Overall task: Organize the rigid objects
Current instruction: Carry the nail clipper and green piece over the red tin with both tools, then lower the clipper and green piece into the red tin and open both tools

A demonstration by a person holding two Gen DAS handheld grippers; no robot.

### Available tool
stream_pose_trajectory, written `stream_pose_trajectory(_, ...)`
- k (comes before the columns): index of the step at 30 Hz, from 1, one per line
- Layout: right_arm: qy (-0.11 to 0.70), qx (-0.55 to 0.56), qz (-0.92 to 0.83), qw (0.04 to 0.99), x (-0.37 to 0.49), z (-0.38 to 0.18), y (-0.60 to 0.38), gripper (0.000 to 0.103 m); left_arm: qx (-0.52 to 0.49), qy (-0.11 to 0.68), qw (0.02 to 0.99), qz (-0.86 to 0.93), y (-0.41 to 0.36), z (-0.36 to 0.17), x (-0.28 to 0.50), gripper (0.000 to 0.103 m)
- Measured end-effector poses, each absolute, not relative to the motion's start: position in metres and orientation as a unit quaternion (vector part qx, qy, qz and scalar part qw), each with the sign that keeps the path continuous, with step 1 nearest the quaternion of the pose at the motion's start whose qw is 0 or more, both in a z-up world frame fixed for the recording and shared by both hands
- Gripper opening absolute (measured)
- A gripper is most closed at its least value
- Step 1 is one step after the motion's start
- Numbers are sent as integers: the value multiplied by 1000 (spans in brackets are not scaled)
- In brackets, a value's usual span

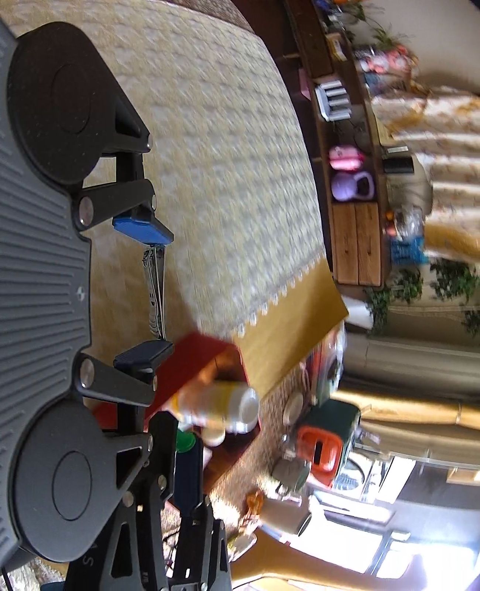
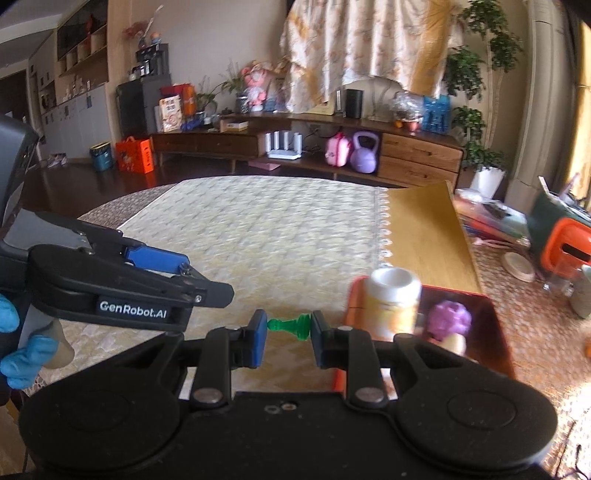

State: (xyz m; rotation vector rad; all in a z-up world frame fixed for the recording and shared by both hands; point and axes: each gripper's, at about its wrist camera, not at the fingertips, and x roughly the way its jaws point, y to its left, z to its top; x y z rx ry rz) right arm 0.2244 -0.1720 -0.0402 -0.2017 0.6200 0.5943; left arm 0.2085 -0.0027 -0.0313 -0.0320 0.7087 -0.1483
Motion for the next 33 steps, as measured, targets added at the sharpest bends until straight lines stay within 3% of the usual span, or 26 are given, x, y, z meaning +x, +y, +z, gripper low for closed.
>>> stream_pose_trajectory(22,323,-50,187,926,254,-67,-298,24,23,376,915,-144,-131,-60,241,56)
stream_pose_trajectory(33,346,-30,201,916,285,-85,-297,24,1,412,902,-133,-153,-86,271,56)
